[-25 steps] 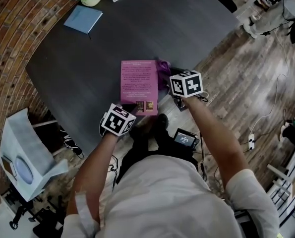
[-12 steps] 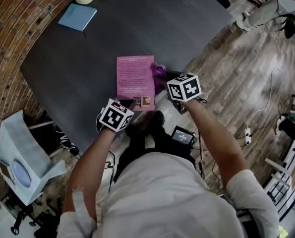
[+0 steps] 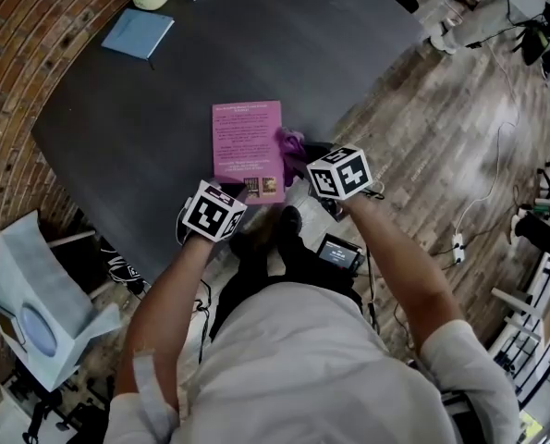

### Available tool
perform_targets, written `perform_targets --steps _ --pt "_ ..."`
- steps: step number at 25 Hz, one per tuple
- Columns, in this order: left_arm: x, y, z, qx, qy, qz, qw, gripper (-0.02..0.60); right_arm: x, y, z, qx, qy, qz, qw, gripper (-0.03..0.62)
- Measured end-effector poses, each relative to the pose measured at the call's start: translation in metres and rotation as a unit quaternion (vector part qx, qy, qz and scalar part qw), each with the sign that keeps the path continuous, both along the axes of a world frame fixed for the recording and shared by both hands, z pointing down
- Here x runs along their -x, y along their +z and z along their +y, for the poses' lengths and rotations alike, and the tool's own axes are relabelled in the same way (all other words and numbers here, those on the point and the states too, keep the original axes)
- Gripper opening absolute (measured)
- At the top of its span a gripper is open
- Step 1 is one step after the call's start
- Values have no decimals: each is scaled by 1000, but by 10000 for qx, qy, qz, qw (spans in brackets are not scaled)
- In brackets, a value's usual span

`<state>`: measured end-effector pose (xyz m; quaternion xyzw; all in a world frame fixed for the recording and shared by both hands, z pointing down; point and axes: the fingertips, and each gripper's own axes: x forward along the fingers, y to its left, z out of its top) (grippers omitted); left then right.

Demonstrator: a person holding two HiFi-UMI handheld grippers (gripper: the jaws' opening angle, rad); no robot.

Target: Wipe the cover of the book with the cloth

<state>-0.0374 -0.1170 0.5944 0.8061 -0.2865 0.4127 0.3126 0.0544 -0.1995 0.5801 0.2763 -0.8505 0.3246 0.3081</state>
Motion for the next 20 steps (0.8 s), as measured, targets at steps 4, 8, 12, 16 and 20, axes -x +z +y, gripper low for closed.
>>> perform_targets --steps 4,8,12,16,20 --pt "0 0 1 -19 26 -3 10000 8 -1 0 14 3 -139 32 9999 127" --pt "0 0 0 -47 34 -17 10000 8 -1 0 27 37 -214 22 9998 127" --pt "0 0 0 -70 47 -26 10000 8 -2 0 39 68 -272 19 9996 127" --pt "0 0 1 -85 54 -34 9999 8 -3 0 49 81 -296 9 9995 127" --pt "0 0 1 -115 55 -69 9999 8 -3 0 60 56 -401 56 9992 127"
